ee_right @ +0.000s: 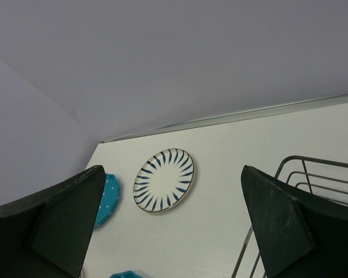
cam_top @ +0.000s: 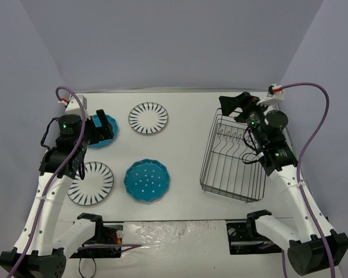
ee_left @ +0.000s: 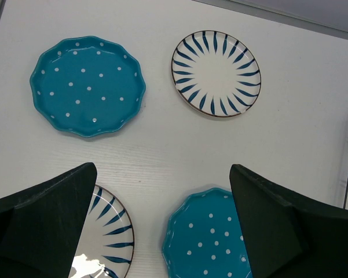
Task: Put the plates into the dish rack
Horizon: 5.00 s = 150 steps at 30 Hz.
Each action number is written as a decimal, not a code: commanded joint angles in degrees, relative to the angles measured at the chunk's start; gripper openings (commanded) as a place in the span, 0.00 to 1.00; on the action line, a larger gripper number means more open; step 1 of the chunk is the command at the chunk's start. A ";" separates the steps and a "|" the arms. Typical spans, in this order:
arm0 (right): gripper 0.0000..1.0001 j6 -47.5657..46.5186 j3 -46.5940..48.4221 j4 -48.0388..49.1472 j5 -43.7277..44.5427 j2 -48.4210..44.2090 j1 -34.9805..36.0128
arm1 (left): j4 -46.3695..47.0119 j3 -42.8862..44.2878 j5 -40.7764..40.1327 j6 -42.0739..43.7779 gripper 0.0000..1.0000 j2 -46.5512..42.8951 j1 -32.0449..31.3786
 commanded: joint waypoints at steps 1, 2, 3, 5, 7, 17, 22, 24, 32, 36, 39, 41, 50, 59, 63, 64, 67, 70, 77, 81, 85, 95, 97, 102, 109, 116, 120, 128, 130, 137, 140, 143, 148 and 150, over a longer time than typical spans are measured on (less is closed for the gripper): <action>1.00 -0.42 1.88 5.77 0.12 -0.92 0.49 | 2.88 3.56 -0.45 1.28 0.97 0.32 -0.19; 1.00 -0.59 2.08 5.42 -0.11 -0.87 0.55 | 2.91 3.61 -0.27 1.28 0.97 0.30 -0.19; 1.00 -0.76 2.43 4.84 -0.42 -0.74 0.59 | 2.91 3.65 -0.09 1.28 0.97 0.29 -0.24; 1.00 -0.73 3.74 3.67 -1.27 -0.06 0.69 | 2.91 3.64 0.14 1.49 0.97 0.21 -0.19; 1.00 -0.57 4.19 3.10 -1.65 0.26 0.78 | 2.91 3.50 0.14 1.55 0.97 0.04 -0.25; 1.00 0.25 5.09 -0.73 -0.28 4.78 5.23 | 2.73 3.71 1.59 1.57 0.97 -0.17 -0.25; 1.00 -1.51 8.71 -5.92 5.05 10.24 11.53 | 2.22 4.02 1.59 1.79 0.97 -0.06 -0.32; 1.00 -1.77 10.01 -6.88 5.39 13.12 13.41 | 2.08 4.09 1.62 1.78 0.97 0.22 -0.25; 0.97 0.46 10.85 -7.91 8.01 20.83 24.13 | 1.68 4.32 1.69 1.55 0.97 0.51 -0.22; 0.93 1.56 7.56 -8.22 9.29 22.15 29.31 | 1.59 4.46 1.82 1.55 0.97 0.74 -0.16; 0.88 1.64 5.83 -9.04 13.14 24.21 34.18 | 1.51 4.63 2.15 1.55 0.97 0.99 -0.16; 0.86 2.56 4.14 -9.13 14.27 25.28 35.96 | 1.47 4.64 2.13 1.55 0.97 0.93 -0.16; 0.76 6.55 -3.11 -6.26 16.87 26.73 38.82 | 1.50 4.55 1.99 1.37 0.97 1.09 -0.16; 0.73 7.91 -4.31 -4.32 17.56 30.85 42.43 | 1.39 4.49 1.88 1.28 0.97 1.35 -0.16; 0.72 8.32 -4.07 -3.97 18.68 31.86 43.58 | 1.24 4.47 1.81 1.36 0.97 1.44 -0.16; 0.73 8.32 -4.10 -4.01 18.80 31.98 43.58 | 1.24 4.51 1.81 1.32 0.97 1.44 -0.16; 0.72 8.41 -4.32 -4.00 18.94 32.54 43.58 | 1.24 4.55 1.81 1.33 0.97 1.44 -0.16; 0.72 8.57 -4.56 -3.80 18.82 33.52 43.83 | 1.16 4.55 1.73 1.29 0.97 1.44 -0.16; 0.66 8.77 -4.92 -2.86 19.08 35.90 44.37 | 1.15 4.55 1.72 1.28 0.97 1.53 -0.16; 0.61 9.06 -4.95 -2.73 19.95 37.13 44.31 | 1.15 4.55 1.72 1.28 0.97 1.70 -0.23; 0.58 9.29 -4.89 -2.69 20.44 37.81 44.37 | 1.15 4.55 1.72 1.28 0.97 1.83 -0.16; 0.49 9.39 -4.42 -1.42 20.20 40.58 44.37 | 1.15 4.45 1.72 1.11 0.97 2.04 -0.16; 0.48 9.23 -4.25 -1.32 20.31 40.82 44.31 | 1.24 4.46 1.72 1.02 0.97 2.14 -0.16; 0.46 9.04 -3.60 -1.18 20.41 41.75 44.30 | 1.17 4.39 1.72 1.02 0.97 2.05 -0.18; 0.40 8.93 -3.00 -0.73 20.13 43.56 44.31 | 1.15 4.46 1.72 1.20 0.97 2.05 -0.16; 0.34 8.93 -2.82 -0.35 19.89 44.63 44.29 | 1.15 4.37 1.72 1.11 0.97 2.05 -0.16; 0.31 8.93 -2.82 -0.35 19.87 44.74 44.29 | 1.15 4.37 1.72 1.11 0.97 2.14 -0.16; 0.10 8.67 -2.65 -0.35 19.87 45.18 44.29 | 1.15 4.37 1.72 1.02 0.97 2.23 -0.25; 0.02 8.67 -2.64 -0.56 19.87 45.29 44.37 | 1.15 4.37 1.72 1.02 0.97 2.29 -0.25; 0.00 8.98 -2.91 -1.10 21.68 43.15 44.29 | 1.15 4.37 1.64 1.11 0.97 2.54 -0.25; 0.00 8.67 -2.38 -2.11 22.77 40.52 44.29 | 1.15 4.37 1.64 1.11 0.97 2.58 -0.25; 0.00 7.42 -0.17 -4.11 24.08 38.31 44.29 | 1.15 4.46 1.64 1.07 0.97 2.53 -0.20; 0.00 4.12 5.89 -8.57 27.58 34.51 44.31 | 0.57 4.77 1.30 1.16 0.97 2.32 -0.25; 0.00 3.37 7.98 -10.22 28.91 33.31 44.29 | 0.36 4.92 1.28 1.11 0.97 2.40 -0.16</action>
